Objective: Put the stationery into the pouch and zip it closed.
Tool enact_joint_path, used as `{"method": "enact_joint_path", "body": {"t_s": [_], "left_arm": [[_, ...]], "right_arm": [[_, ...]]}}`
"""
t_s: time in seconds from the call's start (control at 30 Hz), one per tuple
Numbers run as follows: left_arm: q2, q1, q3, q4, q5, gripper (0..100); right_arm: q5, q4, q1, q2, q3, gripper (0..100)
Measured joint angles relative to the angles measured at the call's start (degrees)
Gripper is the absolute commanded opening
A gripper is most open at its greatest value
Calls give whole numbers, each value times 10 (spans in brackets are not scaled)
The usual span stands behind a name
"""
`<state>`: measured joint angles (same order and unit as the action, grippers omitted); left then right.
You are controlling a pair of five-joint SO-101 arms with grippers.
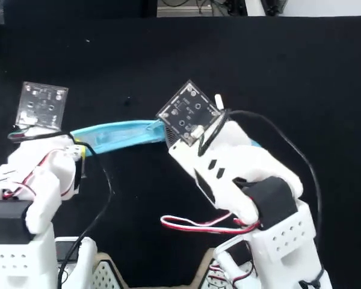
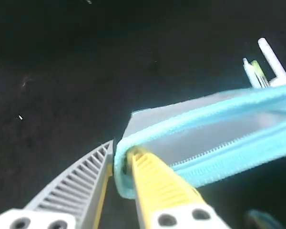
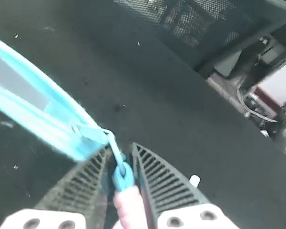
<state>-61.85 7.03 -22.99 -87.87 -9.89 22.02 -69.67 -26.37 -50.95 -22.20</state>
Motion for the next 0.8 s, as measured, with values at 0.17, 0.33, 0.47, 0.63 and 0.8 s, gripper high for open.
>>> {"method": "enact_joint_path", "body": {"t_s": [0.17, 0.33, 0.47, 0.63, 0.8], "left_arm": [[1, 5, -1, 7, 0, 30], [6, 11, -7, 7, 0, 30], [-2, 11, -29, 8, 0, 30], [-2, 12, -35, 13, -1, 30], [-2, 13, -42, 33, -1, 30]], "right_arm": [[-1, 0, -6, 0, -24, 11], [-1, 14, -40, -1, -38, 15], [0, 15, -44, -1, -39, 37], [-19, -17, -46, -1, -39, 152], [-98, -84, -44, -1, 1, 147]]}}
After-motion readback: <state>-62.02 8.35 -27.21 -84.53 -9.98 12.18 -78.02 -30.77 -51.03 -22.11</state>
